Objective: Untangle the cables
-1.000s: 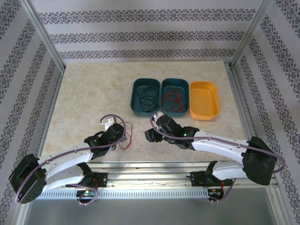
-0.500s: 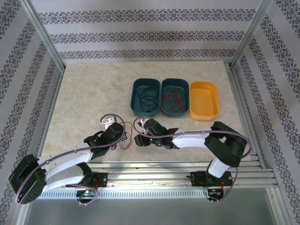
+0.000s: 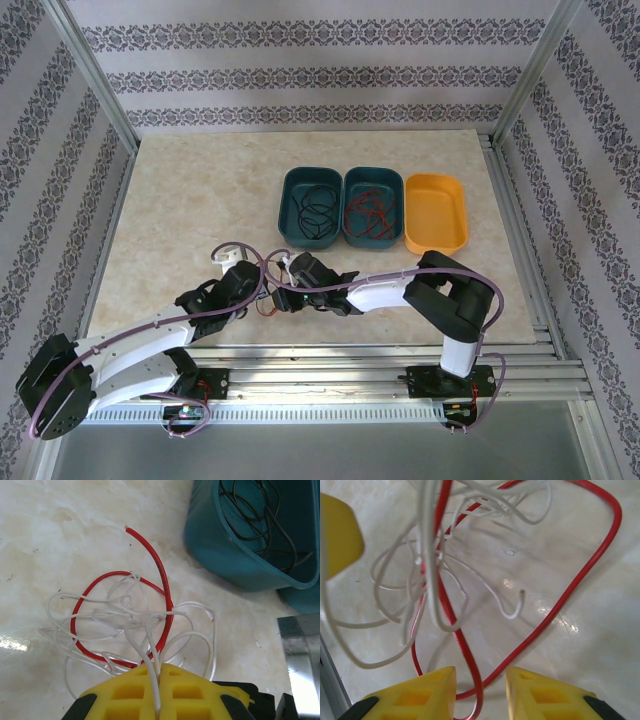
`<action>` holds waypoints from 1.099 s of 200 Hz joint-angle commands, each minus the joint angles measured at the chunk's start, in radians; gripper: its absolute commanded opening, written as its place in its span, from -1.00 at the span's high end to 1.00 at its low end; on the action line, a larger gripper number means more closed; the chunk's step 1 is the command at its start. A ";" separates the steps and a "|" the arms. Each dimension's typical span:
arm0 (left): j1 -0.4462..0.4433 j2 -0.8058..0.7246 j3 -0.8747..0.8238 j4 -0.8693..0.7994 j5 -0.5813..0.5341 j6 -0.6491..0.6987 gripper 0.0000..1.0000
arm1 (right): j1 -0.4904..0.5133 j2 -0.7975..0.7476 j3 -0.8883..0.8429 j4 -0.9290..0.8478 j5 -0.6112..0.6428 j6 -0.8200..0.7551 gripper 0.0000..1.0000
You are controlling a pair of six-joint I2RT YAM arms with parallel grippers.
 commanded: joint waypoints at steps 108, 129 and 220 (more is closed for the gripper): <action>0.026 -0.036 -0.027 -0.008 -0.015 -0.014 1.00 | 0.009 -0.084 -0.003 -0.037 0.088 -0.010 0.92; 0.031 -0.036 -0.044 -0.003 -0.021 -0.024 1.00 | 0.009 -0.142 -0.028 -0.054 0.100 -0.010 0.92; 0.054 0.072 -0.069 0.053 0.018 -0.038 1.00 | 0.000 -0.339 -0.072 -0.143 0.186 -0.030 0.98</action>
